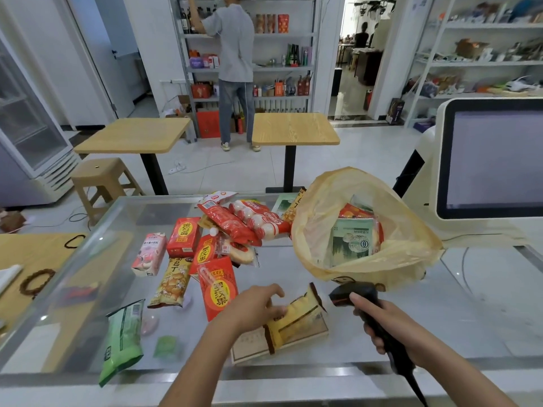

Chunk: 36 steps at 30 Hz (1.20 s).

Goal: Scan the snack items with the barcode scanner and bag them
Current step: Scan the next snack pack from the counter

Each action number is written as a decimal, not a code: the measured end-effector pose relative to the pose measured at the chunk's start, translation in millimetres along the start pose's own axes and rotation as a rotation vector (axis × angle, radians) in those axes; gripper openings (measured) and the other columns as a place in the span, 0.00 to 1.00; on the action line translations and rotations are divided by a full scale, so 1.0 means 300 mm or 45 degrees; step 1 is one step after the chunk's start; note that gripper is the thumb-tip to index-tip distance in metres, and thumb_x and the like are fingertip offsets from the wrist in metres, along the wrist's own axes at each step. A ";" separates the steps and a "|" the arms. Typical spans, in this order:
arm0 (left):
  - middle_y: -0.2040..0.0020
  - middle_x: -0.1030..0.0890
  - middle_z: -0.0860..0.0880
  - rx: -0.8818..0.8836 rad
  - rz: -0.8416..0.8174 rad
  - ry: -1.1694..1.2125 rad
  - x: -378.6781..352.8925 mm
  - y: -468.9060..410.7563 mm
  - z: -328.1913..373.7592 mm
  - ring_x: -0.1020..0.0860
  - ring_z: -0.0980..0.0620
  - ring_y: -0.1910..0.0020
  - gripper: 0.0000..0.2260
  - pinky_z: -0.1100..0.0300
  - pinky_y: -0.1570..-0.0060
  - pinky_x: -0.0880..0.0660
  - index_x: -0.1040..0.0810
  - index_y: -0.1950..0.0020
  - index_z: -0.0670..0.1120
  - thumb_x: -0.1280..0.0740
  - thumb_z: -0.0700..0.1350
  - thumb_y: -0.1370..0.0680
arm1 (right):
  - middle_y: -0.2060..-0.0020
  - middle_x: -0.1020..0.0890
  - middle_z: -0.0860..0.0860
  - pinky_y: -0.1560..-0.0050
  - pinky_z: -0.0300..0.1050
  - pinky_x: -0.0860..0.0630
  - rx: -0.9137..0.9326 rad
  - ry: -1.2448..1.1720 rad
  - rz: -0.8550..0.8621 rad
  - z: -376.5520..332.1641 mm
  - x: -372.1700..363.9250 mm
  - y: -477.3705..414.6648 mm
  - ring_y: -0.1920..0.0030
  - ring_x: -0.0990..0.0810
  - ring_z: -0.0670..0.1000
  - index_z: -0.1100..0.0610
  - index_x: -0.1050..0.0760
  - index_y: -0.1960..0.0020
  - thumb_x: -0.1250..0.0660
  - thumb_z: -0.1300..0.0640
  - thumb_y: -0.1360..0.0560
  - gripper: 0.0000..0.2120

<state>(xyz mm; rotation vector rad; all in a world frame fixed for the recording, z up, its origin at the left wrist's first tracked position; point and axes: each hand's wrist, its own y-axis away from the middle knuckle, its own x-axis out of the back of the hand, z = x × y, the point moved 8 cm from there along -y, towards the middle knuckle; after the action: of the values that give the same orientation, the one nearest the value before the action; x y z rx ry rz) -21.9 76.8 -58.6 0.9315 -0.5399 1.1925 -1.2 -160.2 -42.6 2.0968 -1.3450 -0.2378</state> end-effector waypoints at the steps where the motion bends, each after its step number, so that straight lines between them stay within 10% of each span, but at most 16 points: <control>1: 0.41 0.24 0.50 0.030 0.160 -0.101 0.027 0.003 -0.005 0.24 0.52 0.46 0.16 0.54 0.45 0.25 0.30 0.35 0.53 0.41 0.57 0.20 | 0.74 0.29 0.52 0.75 0.41 0.34 -0.001 0.008 0.001 -0.002 0.001 0.005 0.77 0.33 0.49 0.66 0.28 0.45 0.32 0.42 0.27 0.27; 4: 0.39 0.27 0.54 -0.032 0.591 -0.221 0.053 0.041 0.060 0.29 0.55 0.41 0.19 0.59 0.46 0.28 0.31 0.33 0.53 0.44 0.59 0.20 | 0.75 0.29 0.52 0.75 0.41 0.35 -0.017 0.014 0.011 -0.002 0.002 0.015 0.77 0.33 0.49 0.66 0.28 0.44 0.33 0.41 0.27 0.28; 14: 0.40 0.31 0.50 0.064 0.604 -0.426 -0.096 0.032 0.052 0.33 0.51 0.41 0.29 0.60 0.46 0.34 0.32 0.31 0.50 0.52 0.66 0.24 | 0.75 0.31 0.52 0.77 0.39 0.38 -0.053 0.070 -0.019 -0.079 -0.017 0.082 0.78 0.35 0.48 0.65 0.25 0.48 0.44 0.28 0.33 0.40; 21: 0.60 0.24 0.49 -0.047 0.776 -0.359 -0.051 0.030 0.039 0.26 0.52 0.64 0.29 0.62 0.70 0.31 0.30 0.34 0.51 0.24 0.50 0.32 | 0.75 0.31 0.51 0.78 0.38 0.38 -0.009 0.148 -0.047 -0.165 -0.048 0.167 0.78 0.36 0.48 0.61 0.26 0.53 0.44 0.25 0.40 0.40; 26: 0.40 0.28 0.49 0.028 0.704 -0.407 -0.034 0.011 0.032 0.30 0.49 0.43 0.22 0.58 0.49 0.33 0.44 0.24 0.55 0.46 0.55 0.18 | 0.75 0.32 0.51 0.77 0.38 0.39 0.016 0.142 -0.054 -0.216 -0.069 0.212 0.78 0.37 0.47 0.60 0.26 0.54 0.44 0.24 0.42 0.40; 29: 0.35 0.32 0.49 0.035 0.610 -0.388 -0.052 0.004 0.020 0.34 0.49 0.37 0.29 0.56 0.41 0.34 0.46 0.24 0.55 0.44 0.63 0.22 | 0.76 0.32 0.51 0.78 0.37 0.40 0.044 0.154 -0.051 -0.245 -0.076 0.235 0.79 0.37 0.47 0.60 0.27 0.55 0.44 0.24 0.41 0.40; 36: 0.21 0.56 0.50 -0.065 0.399 -0.189 -0.088 -0.018 -0.002 0.55 0.51 0.23 0.32 0.56 0.26 0.52 0.57 0.22 0.52 0.41 0.47 0.19 | 0.76 0.33 0.51 0.78 0.37 0.40 0.036 0.160 -0.022 -0.266 -0.073 0.265 0.79 0.37 0.48 0.60 0.27 0.55 0.46 0.26 0.33 0.36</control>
<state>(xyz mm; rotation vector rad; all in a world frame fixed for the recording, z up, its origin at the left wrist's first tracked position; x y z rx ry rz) -25.1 62.6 -81.3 0.9180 -0.8561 1.3884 -34.4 -131.0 63.3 2.1101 -1.2631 -0.0928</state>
